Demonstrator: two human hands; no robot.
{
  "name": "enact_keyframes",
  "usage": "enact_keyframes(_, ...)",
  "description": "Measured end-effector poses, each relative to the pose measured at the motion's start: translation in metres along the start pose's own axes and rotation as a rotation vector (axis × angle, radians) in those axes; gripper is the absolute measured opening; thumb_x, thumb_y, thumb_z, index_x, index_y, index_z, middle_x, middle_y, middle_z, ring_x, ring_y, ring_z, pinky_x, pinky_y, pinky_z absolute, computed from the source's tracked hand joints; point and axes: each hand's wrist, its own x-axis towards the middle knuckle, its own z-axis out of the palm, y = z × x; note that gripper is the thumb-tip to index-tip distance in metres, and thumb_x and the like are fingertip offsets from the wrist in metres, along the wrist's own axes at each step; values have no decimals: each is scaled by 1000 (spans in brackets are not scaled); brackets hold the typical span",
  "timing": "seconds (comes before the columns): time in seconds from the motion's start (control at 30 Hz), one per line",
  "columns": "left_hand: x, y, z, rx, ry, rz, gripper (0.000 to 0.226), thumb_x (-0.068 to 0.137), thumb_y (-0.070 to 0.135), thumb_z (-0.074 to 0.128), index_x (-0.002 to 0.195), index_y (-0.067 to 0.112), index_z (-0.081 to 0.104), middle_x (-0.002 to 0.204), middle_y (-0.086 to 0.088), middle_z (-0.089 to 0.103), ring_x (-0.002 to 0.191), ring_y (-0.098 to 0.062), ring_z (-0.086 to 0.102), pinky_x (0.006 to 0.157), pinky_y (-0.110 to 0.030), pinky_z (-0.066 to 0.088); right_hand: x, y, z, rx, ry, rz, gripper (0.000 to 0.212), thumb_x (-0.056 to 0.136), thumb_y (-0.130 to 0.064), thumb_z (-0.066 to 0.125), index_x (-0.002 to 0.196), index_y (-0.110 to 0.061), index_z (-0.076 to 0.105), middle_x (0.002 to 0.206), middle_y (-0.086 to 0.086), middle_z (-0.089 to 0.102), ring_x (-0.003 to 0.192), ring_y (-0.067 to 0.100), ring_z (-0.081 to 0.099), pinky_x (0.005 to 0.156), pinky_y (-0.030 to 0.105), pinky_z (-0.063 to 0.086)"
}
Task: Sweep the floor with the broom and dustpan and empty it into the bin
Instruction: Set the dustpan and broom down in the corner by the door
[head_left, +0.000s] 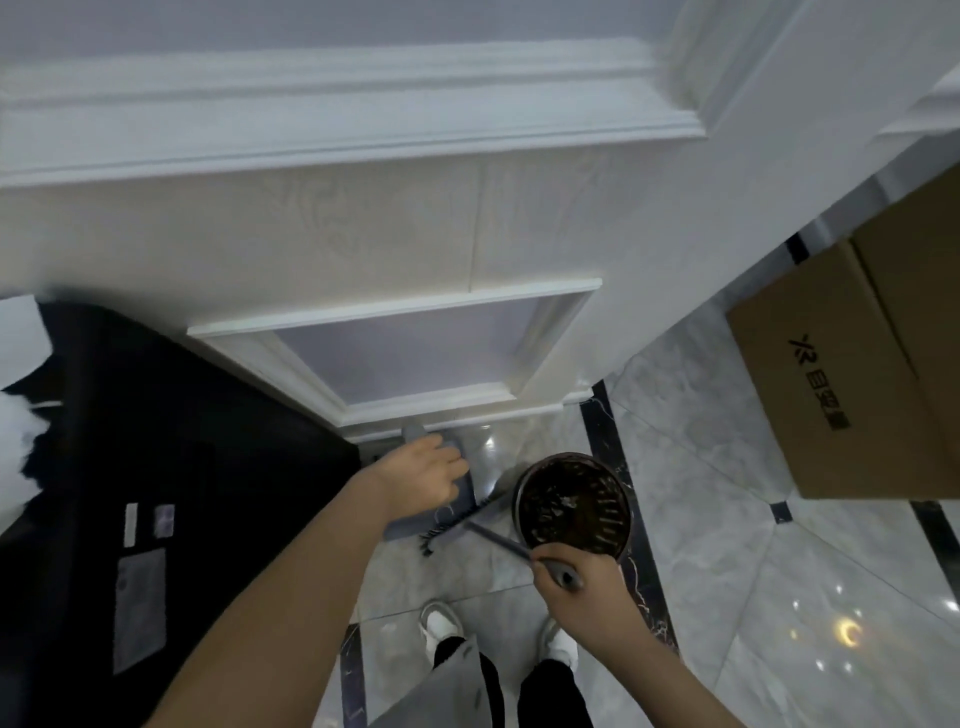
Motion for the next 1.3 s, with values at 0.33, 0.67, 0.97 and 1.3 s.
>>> enact_keyframes(0.33, 23, -15, 25, -56, -28, 19, 27, 46, 22, 86, 46, 30, 59, 63, 11, 58, 62, -9, 57, 60, -19, 47, -2, -1, 13, 9, 56, -48, 36, 78, -44, 47, 83, -19, 72, 72, 0, 70, 70, 12, 65, 67, 32, 53)
enact_keyframes(0.67, 33, -41, 42, -105, -13, -91, 38, 27, 12, 89, 36, 23, 54, 54, 6, 55, 53, -14, 56, 50, -21, 45, 4, -6, 22, 16, 67, -57, 38, 80, -46, 47, 91, -19, 72, 75, -2, 70, 70, 9, 64, 67, 30, 53)
enact_keyframes(0.97, 48, -57, 33, 19, -26, -90, 31, 34, 12, 88, 43, 23, 61, 59, 6, 58, 58, -14, 57, 56, -21, 48, 4, -8, 19, 48, 138, -67, 43, 77, -47, 46, 84, -15, 74, 72, 0, 70, 69, 12, 65, 65, 32, 54)
enact_keyframes(1.3, 27, -52, 45, 69, 80, -370, 74, 79, 17, 68, 142, 18, 30, 141, -11, 41, 136, -28, 33, 117, -40, 14, 22, -19, 28, 3, 110, -27, 15, 86, -22, 65, 91, -11, 74, 78, 7, 73, 75, 16, 65, 73, 32, 54)
